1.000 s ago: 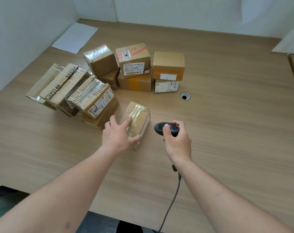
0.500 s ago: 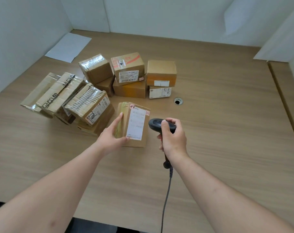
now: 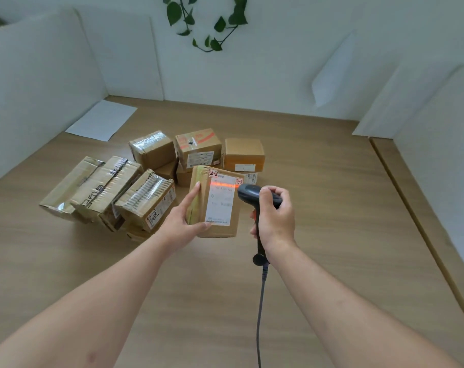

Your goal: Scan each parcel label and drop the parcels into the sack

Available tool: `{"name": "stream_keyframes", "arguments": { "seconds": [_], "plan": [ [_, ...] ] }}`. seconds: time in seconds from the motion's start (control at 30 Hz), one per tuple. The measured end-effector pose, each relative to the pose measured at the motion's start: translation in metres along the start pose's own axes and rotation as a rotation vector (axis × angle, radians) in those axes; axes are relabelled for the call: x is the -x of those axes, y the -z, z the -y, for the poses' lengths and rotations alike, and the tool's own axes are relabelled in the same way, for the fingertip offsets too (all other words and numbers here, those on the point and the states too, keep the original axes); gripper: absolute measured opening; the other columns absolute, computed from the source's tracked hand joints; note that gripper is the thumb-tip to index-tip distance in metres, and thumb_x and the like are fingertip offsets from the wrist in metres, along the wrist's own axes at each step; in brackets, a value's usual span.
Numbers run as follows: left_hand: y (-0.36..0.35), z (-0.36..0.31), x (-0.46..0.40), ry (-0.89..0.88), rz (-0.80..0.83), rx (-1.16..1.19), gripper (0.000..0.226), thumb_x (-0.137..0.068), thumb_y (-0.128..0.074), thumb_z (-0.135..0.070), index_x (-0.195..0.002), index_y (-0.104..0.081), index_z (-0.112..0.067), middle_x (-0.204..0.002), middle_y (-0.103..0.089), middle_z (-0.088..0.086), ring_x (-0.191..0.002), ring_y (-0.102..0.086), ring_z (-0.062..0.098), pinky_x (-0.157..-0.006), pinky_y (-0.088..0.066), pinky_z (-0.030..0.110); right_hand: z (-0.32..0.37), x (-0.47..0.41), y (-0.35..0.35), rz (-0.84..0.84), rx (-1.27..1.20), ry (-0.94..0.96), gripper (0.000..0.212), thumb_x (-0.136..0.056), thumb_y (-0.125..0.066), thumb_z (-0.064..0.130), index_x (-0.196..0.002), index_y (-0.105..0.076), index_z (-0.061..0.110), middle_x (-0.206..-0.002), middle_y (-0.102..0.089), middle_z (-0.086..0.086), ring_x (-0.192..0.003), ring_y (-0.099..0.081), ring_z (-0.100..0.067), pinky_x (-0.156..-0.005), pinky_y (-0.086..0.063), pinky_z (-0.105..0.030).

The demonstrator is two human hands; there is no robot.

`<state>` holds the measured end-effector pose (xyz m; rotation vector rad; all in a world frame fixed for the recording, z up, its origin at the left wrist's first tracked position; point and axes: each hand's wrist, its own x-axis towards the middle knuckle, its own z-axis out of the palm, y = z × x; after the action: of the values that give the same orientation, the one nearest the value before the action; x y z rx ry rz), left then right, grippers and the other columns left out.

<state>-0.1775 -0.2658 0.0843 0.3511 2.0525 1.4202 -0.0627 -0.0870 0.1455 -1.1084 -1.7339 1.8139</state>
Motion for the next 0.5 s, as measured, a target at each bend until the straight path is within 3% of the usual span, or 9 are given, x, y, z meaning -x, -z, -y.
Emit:
{"name": "stream_keyframes", "arguments": {
  "seconds": [0.3, 0.4, 0.5],
  "plan": [
    [0.021, -0.022, 0.017, -0.099, 0.026, -0.001, 0.106, -0.089, -0.083, -0.019, -0.14, -0.017, -0.084, -0.16, -0.036, -0.003, -0.142, -0.046, 0.028, -0.109, -0.049, 0.059, 0.022, 0.044, -0.002, -0.066, 0.015, 0.092, 0.008, -0.106, -0.06, 0.037, -0.111, -0.062, 0.032, -0.106, -0.073, -0.012, -0.067, -0.065, -0.019, -0.044, -0.048, -0.029],
    [0.024, -0.029, 0.03, -0.147, -0.006, -0.01, 0.104, -0.088, -0.084, -0.022, -0.139, -0.018, -0.086, -0.159, -0.038, -0.003, -0.145, -0.044, 0.029, -0.112, -0.047, 0.06, 0.027, 0.058, 0.004, -0.035, 0.046, 0.127, 0.011, -0.105, -0.059, 0.037, -0.114, -0.062, 0.031, -0.098, -0.073, -0.01, -0.063, -0.062, -0.02, -0.043, -0.047, -0.028],
    [0.025, -0.032, 0.044, -0.185, -0.049, 0.014, 0.104, -0.085, -0.085, -0.024, -0.14, -0.02, -0.084, -0.157, -0.044, -0.004, -0.145, -0.045, 0.028, -0.114, -0.045, 0.061, 0.028, 0.07, 0.01, -0.008, 0.081, 0.177, 0.025, -0.089, -0.059, 0.057, -0.107, -0.062, 0.04, -0.095, -0.075, -0.009, -0.067, -0.063, -0.023, -0.054, -0.054, -0.035]
  ]
}}
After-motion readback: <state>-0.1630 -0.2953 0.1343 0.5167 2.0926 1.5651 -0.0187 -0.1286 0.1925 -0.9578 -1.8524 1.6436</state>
